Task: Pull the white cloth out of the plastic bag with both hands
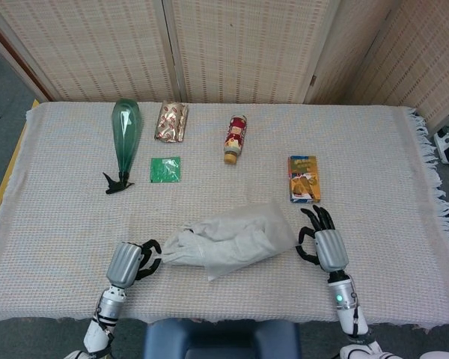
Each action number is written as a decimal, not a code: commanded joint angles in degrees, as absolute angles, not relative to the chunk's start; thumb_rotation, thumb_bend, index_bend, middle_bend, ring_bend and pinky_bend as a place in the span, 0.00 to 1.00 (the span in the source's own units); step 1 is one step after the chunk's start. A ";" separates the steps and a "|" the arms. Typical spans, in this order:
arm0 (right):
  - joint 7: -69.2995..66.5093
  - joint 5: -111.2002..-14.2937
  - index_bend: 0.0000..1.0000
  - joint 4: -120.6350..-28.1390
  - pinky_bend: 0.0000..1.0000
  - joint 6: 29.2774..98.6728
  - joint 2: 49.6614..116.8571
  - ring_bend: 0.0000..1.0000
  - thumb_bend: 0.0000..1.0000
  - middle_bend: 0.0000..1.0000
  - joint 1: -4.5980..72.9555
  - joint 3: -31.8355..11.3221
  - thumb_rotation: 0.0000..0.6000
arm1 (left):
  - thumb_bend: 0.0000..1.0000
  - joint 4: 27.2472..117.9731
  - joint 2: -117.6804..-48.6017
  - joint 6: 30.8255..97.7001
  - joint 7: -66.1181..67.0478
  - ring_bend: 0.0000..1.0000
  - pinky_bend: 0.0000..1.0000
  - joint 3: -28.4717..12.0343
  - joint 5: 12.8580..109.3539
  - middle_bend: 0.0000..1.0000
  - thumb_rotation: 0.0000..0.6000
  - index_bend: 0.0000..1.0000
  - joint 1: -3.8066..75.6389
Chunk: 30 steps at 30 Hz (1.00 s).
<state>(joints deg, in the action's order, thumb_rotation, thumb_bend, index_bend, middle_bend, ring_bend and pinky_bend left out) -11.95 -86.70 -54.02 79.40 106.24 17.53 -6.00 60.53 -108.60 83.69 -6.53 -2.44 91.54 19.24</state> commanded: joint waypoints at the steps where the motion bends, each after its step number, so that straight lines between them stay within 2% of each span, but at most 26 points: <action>1: -11.27 -86.02 0.69 -54.46 0.00 79.79 104.69 0.00 0.45 0.14 17.34 -6.78 1.00 | 0.74 60.57 -107.27 84.51 -6.88 1.00 1.00 -2.75 91.32 1.00 1.00 0.74 18.83; 12: -7.39 -83.81 0.69 -58.20 0.00 82.03 94.59 0.00 0.45 0.15 15.22 -8.78 1.00 | 0.74 62.00 -97.71 88.40 -9.13 1.00 1.00 -5.23 88.28 1.00 1.00 0.74 15.55; 17: -8.05 -82.57 0.69 -59.86 0.00 82.28 91.34 0.00 0.45 0.15 13.63 -8.85 1.00 | 0.74 62.55 -94.56 87.83 -10.56 1.00 1.00 -5.21 86.38 1.00 1.00 0.74 13.85; 19: -8.41 -82.54 0.68 -60.27 0.00 82.08 90.74 0.00 0.45 0.15 13.22 -8.43 1.00 | 0.73 63.02 -93.97 87.31 -10.90 1.00 1.00 -4.75 86.37 1.00 1.00 0.70 13.60; 20: -8.53 -82.66 0.66 -60.39 0.00 82.04 90.37 0.00 0.43 0.14 12.93 -8.06 1.00 | 0.73 63.52 -93.66 87.29 -11.17 1.00 1.00 -4.66 86.45 1.00 1.00 0.68 13.51; 21: -8.52 -82.81 0.60 -60.55 0.00 81.79 89.92 0.00 0.40 0.13 12.71 -7.60 1.00 | 0.71 63.94 -93.41 87.40 -11.37 1.00 1.00 -4.72 86.57 1.00 1.00 0.64 13.53; 23: -7.83 -82.63 0.36 -62.83 0.00 79.87 87.50 0.00 0.30 0.06 12.08 -6.21 1.00 | 0.61 65.92 -91.98 86.17 -10.47 1.00 1.00 -4.55 86.29 1.00 0.97 0.55 13.71; 24: -7.18 -82.57 0.23 -64.61 0.00 79.02 85.86 0.00 0.25 0.03 11.82 -5.61 1.00 | 0.47 67.84 -90.65 84.50 -8.90 1.00 1.00 -4.24 85.63 0.97 0.86 0.43 13.81; 25: -6.28 -82.41 0.10 -66.66 0.00 78.52 84.08 0.00 0.19 0.01 11.53 -5.25 1.00 | 0.33 70.43 -88.97 82.87 -7.01 0.96 1.00 -3.99 84.90 0.87 0.73 0.28 13.93; 26: -5.07 -82.21 0.03 -69.68 0.00 78.44 81.70 0.00 0.15 0.00 11.07 -5.01 1.00 | 0.27 74.17 -86.70 81.30 -4.71 0.92 1.00 -3.90 84.07 0.78 0.67 0.20 14.11; 27: -4.19 -82.03 0.00 -72.11 0.00 78.58 79.86 0.00 0.11 0.00 10.63 -4.87 1.00 | 0.21 76.89 -85.07 80.27 -3.33 0.80 0.99 -3.92 83.42 0.62 0.60 0.12 14.24; 28: -3.32 -81.88 0.00 -74.67 0.00 78.88 77.96 0.00 0.08 0.00 10.13 -4.71 1.00 | 0.19 79.47 -83.47 79.23 -2.11 0.69 0.95 -3.92 82.73 0.52 0.58 0.07 14.36; 29: -2.39 -81.83 0.00 -77.20 0.00 79.31 76.07 0.00 0.06 0.00 9.60 -4.55 1.00 | 0.18 81.87 -81.89 78.32 -1.05 0.62 0.91 -3.94 82.05 0.46 0.57 0.06 14.45; 30: -0.92 -81.91 0.00 -80.54 0.00 79.88 73.47 0.00 0.06 0.00 8.88 -4.14 1.00 | 0.17 84.65 -79.94 77.39 0.18 0.52 0.79 -4.02 81.23 0.38 0.56 0.04 14.53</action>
